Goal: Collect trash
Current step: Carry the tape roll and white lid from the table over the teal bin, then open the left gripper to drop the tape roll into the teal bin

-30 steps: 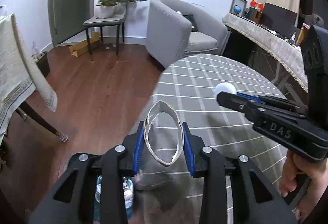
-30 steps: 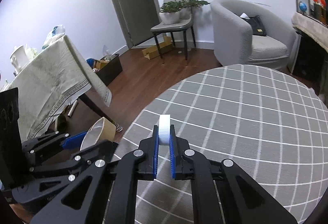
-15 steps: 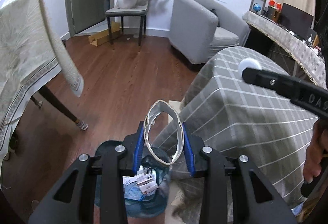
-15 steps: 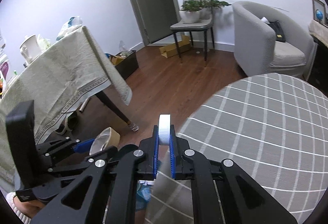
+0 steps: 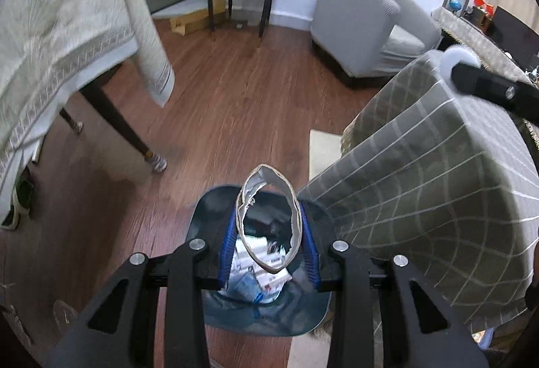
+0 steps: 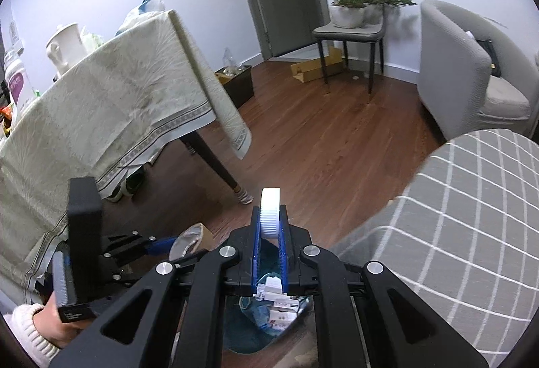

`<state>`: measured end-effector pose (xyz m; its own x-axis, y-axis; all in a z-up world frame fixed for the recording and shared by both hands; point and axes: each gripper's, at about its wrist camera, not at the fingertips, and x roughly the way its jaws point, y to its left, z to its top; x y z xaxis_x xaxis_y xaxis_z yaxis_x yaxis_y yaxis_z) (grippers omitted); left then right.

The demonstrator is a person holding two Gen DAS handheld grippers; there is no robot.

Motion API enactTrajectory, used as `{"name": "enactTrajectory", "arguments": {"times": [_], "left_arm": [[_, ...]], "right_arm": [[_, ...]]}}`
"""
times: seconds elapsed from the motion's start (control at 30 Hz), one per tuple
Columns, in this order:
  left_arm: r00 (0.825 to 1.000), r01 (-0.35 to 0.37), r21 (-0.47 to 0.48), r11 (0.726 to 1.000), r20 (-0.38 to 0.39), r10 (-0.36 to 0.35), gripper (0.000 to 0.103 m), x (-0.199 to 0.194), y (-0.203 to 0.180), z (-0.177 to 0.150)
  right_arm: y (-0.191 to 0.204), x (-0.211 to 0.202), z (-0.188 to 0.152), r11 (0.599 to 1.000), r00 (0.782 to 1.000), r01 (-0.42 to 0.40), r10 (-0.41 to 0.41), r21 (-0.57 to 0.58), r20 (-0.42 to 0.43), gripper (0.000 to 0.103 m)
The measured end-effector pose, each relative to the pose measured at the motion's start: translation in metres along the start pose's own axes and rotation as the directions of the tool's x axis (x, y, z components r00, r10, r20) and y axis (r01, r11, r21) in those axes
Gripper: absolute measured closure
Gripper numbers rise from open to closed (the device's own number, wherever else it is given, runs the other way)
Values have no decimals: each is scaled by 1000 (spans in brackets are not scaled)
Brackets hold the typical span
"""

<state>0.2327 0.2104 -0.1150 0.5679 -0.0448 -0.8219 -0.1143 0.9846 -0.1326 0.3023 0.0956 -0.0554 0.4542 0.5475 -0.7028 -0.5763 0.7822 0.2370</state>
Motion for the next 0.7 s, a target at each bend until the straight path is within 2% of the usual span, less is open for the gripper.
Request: {"name": "enactTrajectory", "arguments": {"times": [0.17,0.37,0.47,0.53,0.7], "left_arm": [[997,-4,17,1000,-79,5,66,17,11,-14],[983,10,15,1000,-184,-7,66,41,21,-35],[970,14,26,1000,-242,-8,58,51,23,-42],[971,9,25,1000,-240,-3,50,51,25,-44],[976,10,22,1000,-219,-5,43,44,32,-43]], "right_arm": [[17,14,1,999,999,-36,36,-15,-16,94],[31,28,1,998,997,-65,64,-22,-39,94],[36,35,0,997,997,-66,64,-27,-53,94],[37,39,0,997,996,-65,63,-29,-60,94],[42,48,-2,997,995,-62,59,-36,-82,94]]}}
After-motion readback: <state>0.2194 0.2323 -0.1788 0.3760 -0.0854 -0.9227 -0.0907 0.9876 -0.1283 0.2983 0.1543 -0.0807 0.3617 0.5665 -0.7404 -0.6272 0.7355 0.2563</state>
